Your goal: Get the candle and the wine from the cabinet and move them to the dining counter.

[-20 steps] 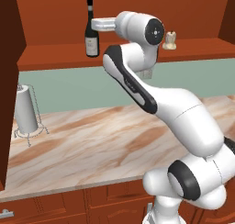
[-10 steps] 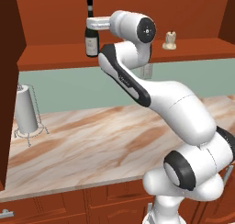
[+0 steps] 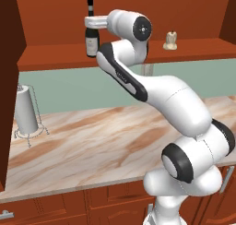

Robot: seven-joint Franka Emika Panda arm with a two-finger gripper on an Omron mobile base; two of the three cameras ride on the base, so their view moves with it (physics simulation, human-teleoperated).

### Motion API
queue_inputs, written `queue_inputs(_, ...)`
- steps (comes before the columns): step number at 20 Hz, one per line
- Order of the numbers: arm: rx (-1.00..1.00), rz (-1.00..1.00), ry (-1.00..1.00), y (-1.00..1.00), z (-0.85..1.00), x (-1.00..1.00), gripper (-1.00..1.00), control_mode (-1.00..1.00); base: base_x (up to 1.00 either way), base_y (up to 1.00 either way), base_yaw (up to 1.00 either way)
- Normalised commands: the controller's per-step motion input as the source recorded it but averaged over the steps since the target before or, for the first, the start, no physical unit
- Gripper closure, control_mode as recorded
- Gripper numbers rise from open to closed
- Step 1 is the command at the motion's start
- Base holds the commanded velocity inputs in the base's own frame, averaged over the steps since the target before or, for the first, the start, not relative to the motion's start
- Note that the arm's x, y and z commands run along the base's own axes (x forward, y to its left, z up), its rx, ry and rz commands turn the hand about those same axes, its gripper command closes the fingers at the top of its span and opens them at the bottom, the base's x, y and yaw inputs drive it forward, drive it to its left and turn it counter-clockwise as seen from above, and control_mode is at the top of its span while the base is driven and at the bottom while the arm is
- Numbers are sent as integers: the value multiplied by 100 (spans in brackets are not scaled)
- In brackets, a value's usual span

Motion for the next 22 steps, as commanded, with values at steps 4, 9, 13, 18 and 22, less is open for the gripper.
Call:
queue_inputs(4,0,0,0,8,0,21,-100,-100,0,0,0)
queue_inputs(9,0,0,0,11,0,20,-100,-100,0,0,0)
queue_inputs(13,0,0,0,13,0,20,-100,-100,0,0,0)
queue_inputs(18,0,0,0,13,0,18,-100,-100,0,0,0)
queue_inputs(22,0,0,0,13,0,19,-100,-100,0,0,0)
